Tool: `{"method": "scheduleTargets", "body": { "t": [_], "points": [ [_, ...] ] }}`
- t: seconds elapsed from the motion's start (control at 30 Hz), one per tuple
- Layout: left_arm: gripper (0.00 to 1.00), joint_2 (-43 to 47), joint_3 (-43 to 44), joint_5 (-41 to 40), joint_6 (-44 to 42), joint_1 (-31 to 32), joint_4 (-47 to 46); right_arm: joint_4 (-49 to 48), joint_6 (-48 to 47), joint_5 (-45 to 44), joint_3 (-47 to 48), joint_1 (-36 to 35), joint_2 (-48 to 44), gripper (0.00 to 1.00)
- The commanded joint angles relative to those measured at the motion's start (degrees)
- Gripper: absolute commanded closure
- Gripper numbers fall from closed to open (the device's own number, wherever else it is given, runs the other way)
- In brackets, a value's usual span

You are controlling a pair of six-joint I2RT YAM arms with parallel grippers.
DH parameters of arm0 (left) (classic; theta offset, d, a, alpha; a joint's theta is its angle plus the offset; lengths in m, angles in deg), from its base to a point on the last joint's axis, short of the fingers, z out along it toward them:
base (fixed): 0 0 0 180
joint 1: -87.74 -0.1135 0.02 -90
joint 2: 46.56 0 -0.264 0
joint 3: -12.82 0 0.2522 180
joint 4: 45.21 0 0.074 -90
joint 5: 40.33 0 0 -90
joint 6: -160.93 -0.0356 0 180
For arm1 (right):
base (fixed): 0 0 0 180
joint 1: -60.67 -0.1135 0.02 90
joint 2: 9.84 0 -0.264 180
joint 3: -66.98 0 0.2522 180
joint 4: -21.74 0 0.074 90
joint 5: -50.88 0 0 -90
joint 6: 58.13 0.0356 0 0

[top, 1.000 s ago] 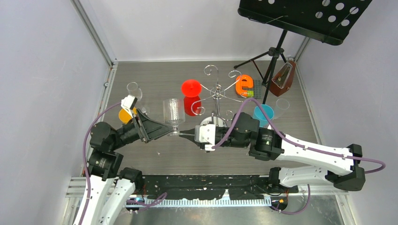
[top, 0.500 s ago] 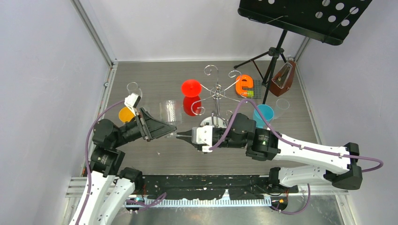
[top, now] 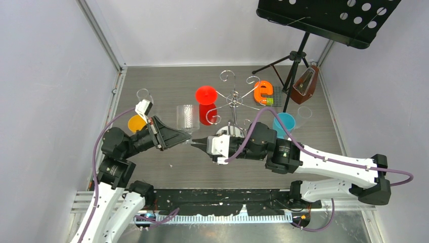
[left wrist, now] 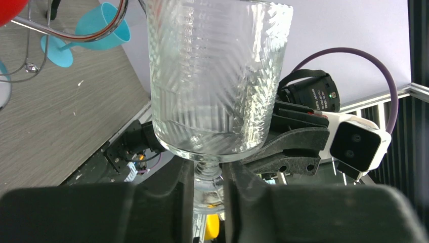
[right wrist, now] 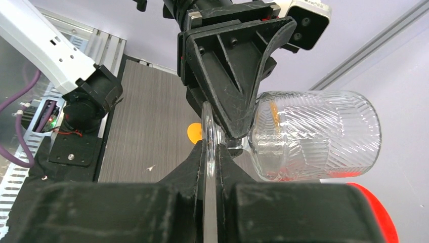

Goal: Take the wine glass off the wine glass rack
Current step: Place the wine glass at the center of the board.

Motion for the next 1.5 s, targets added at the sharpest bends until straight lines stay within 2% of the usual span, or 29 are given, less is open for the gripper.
{"method": "scheduleTargets", "body": {
  "t": [0.0, 0.03, 0.1, 0.4, 0.53, 0.77, 0.9, 1.1, 1.2, 1.47],
  "points": [
    [0.88, -0.8, -0.5, 0.9, -1.1, 1.8, -3.7, -9.2, -0.7, 1.1, 1.1, -0.9, -0.5, 0.94],
    [0.95, -0.9, -0.4, 0.8, -1.1, 1.9, -3.7, -9.1, -0.8, 1.1, 1.1, -1.0, -0.5, 0.94],
    [1.0, -1.0, -0.4, 0.7, -1.1, 2.1, -5.1, -9.0, -0.9, 1.1, 1.1, -1.1, -0.4, 0.94],
    [1.0, -0.1, -0.3, -0.1, -1.2, 3.7, -9.7, -7.9, -0.6, 0.8, 1.0, -1.3, -0.7, 0.94],
    [1.0, 0.6, 0.2, -1.2, -3.2, 3.7, -6.8, -6.2, 0.1, 0.5, 1.4, -1.6, -1.5, 0.94],
    [1.0, 1.1, -0.6, -1.8, -3.8, 3.7, -6.9, -4.0, 0.4, -0.9, 1.2, -1.6, -4.1, 0.7],
    [1.0, 1.0, -0.7, -1.9, -4.7, 3.7, -6.0, -3.5, 0.8, -1.5, 0.3, -1.6, -5.5, 0.63],
    [1.0, 0.8, -0.4, -1.0, -7.1, 3.7, -4.4, -2.2, 2.3, -2.2, 0.3, -1.6, -7.4, 0.58],
    [1.0, 0.9, 0.6, -0.4, -11.6, 3.7, 0.7, -0.5, 3.9, -2.9, 1.4, -1.6, -8.2, 0.56],
    [1.0, -0.3, 4.6, 6.3, -23.3, 3.7, 10.0, 16.7, 9.0, -6.0, 11.1, -1.6, -7.5, 0.53]
  ]
}}
